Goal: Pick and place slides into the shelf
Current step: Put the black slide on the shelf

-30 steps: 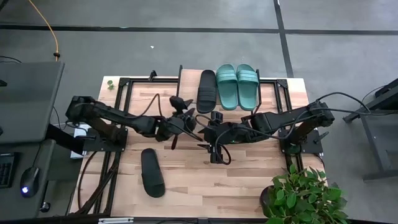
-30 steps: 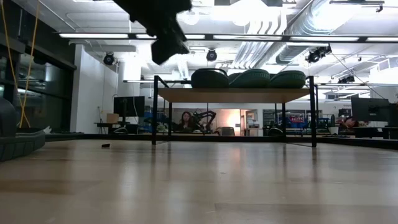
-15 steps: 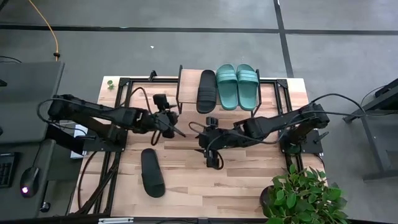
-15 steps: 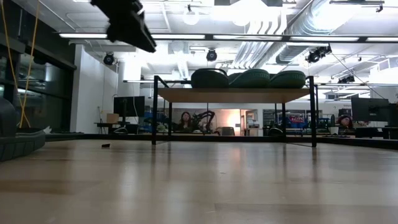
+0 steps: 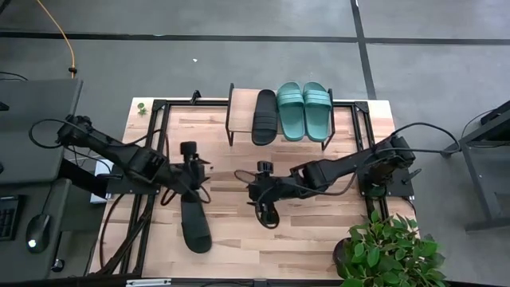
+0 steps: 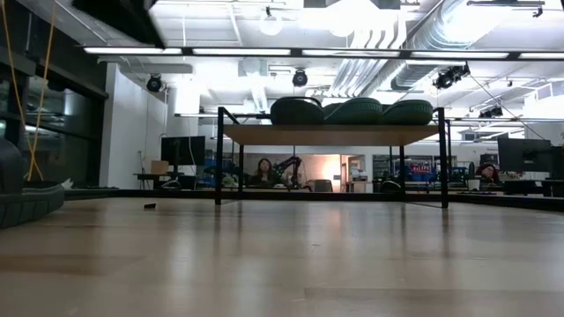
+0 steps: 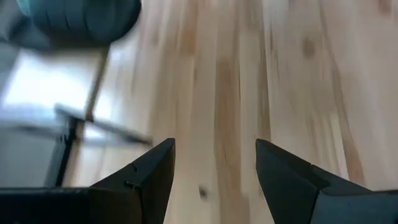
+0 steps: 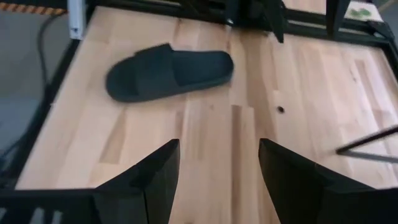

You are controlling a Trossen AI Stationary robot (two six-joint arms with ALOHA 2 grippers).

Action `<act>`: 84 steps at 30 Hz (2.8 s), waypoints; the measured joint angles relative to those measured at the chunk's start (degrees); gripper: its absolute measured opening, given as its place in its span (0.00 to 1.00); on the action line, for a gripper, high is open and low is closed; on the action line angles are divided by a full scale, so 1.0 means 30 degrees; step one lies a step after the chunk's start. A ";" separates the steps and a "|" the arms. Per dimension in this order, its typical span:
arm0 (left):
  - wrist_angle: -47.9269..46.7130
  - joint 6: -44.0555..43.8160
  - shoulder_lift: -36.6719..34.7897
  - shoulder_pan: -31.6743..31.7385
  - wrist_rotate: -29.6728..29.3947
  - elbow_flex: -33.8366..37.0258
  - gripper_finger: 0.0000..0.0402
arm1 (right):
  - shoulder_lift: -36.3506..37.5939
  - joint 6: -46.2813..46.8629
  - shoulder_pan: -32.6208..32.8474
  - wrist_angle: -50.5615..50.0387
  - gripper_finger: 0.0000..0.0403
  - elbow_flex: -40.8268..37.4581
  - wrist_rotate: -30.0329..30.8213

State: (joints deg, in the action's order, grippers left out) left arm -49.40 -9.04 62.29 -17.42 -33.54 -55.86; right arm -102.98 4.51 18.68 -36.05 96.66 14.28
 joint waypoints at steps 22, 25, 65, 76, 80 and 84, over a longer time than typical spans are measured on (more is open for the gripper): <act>-0.2690 -0.7120 -0.0309 -0.2618 0.1214 0.1049 0.51 | -0.2039 -0.2324 0.1885 0.2498 0.52 -0.0021 0.0453; -0.2698 -0.8022 -0.0309 -0.2618 0.2034 0.1049 0.51 | -0.2025 -0.1773 0.1870 0.2604 0.52 -0.0029 0.0619; 0.7440 -0.9745 -0.0299 -0.2575 1.2825 0.7975 0.51 | -0.1923 -0.1610 0.1892 0.3998 0.52 -0.0007 0.0610; 1.0153 -1.1361 -0.0295 -0.2575 1.3758 0.9686 0.51 | -0.1923 -0.0948 0.1943 0.5119 0.52 0.0000 0.0598; 1.1010 -1.1737 -0.0287 -0.2575 1.4017 1.0161 0.51 | -0.1923 -0.0612 0.1950 0.5133 0.52 0.0000 0.0598; 1.1416 -1.2023 -0.0262 -0.2589 1.4039 1.0283 0.51 | -0.1923 -0.0169 0.1943 0.5135 0.52 0.0000 0.0601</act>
State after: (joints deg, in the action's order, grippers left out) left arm -15.16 -45.11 61.51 -25.19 8.58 -25.01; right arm -108.75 4.00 24.51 -20.64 96.66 16.09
